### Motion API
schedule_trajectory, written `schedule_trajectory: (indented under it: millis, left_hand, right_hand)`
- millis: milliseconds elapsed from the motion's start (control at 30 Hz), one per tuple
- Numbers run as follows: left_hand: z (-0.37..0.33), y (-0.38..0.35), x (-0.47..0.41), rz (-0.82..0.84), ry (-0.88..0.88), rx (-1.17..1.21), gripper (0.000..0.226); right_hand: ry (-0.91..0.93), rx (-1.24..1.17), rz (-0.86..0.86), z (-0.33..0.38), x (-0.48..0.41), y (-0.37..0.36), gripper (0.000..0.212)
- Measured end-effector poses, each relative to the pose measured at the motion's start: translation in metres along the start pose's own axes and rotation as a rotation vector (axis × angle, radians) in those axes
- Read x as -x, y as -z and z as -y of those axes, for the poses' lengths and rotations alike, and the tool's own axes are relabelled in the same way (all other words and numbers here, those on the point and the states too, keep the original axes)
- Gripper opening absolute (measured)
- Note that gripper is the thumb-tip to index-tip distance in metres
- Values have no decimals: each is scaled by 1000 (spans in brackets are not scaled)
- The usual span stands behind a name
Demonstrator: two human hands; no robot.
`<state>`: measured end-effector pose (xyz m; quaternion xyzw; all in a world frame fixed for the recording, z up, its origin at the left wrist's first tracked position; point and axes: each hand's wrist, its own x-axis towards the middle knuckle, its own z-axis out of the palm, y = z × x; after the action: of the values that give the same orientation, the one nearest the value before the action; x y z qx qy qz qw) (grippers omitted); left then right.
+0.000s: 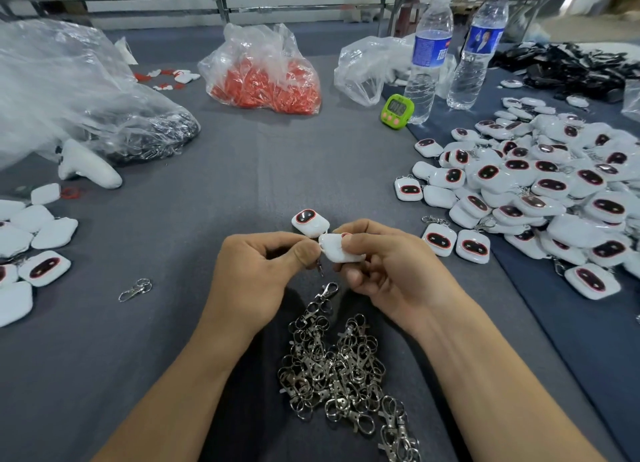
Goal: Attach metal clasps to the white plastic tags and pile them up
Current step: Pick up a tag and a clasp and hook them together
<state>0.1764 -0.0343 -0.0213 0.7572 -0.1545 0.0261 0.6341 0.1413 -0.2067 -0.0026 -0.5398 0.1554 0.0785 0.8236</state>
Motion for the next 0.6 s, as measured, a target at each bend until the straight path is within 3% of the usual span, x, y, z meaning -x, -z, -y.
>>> schedule_trajectory:
  millis: [133,267,367,500,600]
  left_hand:
    - [-5,2,3,50,-7,-3,13]
    - [-2,2,7,0,-277,-435,11]
    - [-2,-2,11,-57,-396,-539,13]
    - [-8,-2,6,18,22,-57,4]
    - [-9,-9,8,79,159,102,11]
  right_hand:
    - [21,18,-2,0,3,-1,15]
    - [47,36,-65,-4,3,-2,16]
    - [42,-25,-60,-6,3,-2,15]
    - [22,-116,-14,-4,5,-2,17]
    - [47,-148,7,-3,5,-3,16]
